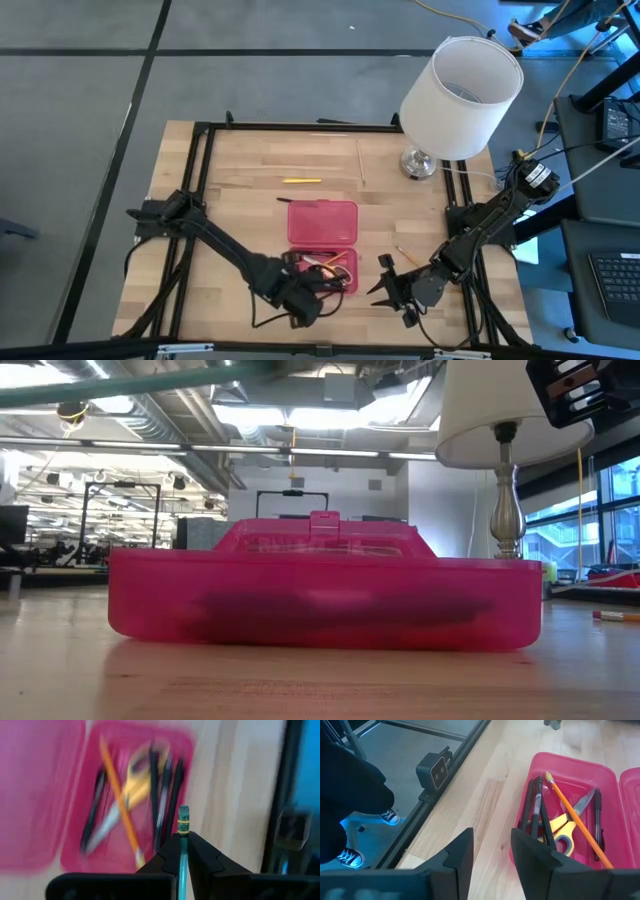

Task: Pick & place school supplies into a supply box
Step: Put the blue pencil into the red supply box

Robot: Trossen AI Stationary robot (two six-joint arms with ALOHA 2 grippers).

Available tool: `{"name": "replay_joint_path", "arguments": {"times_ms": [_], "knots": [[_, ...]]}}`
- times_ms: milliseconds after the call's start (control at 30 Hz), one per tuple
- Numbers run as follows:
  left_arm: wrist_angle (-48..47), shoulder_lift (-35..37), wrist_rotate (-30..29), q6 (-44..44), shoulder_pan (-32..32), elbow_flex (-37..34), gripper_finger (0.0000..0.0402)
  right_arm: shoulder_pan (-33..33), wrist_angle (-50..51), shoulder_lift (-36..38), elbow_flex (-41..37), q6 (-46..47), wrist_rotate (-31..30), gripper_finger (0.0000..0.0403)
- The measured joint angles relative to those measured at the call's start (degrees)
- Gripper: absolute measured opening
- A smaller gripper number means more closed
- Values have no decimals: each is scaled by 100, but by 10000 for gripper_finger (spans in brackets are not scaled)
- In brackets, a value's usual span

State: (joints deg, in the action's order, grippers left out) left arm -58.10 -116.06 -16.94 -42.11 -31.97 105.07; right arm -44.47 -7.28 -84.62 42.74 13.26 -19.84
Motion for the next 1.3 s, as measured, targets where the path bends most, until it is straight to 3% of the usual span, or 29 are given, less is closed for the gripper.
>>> {"name": "replay_joint_path", "arguments": {"times_ms": [200, 367, 600, 1067, 1300], "knots": [[1367, 3, 148, 1050, 266, 1, 12, 0, 10, 0, 0, 23, 0, 136], [1936, 3, 183, 1320, 447, 1, 12, 0, 239, 0, 0, 284, 0, 136], [2118, -45, 62, 1305, 719, -30, 12, 0, 440, 0, 0, 605, 0, 136], [2139, -54, 27, 771, 1102, -789, 13, -2, 442, 0, 0, 608, 0, 136], [2206, -364, 37, 682, 1139, -821, 13, -2, 458, 0, 0, 616, 0, 136]]}}
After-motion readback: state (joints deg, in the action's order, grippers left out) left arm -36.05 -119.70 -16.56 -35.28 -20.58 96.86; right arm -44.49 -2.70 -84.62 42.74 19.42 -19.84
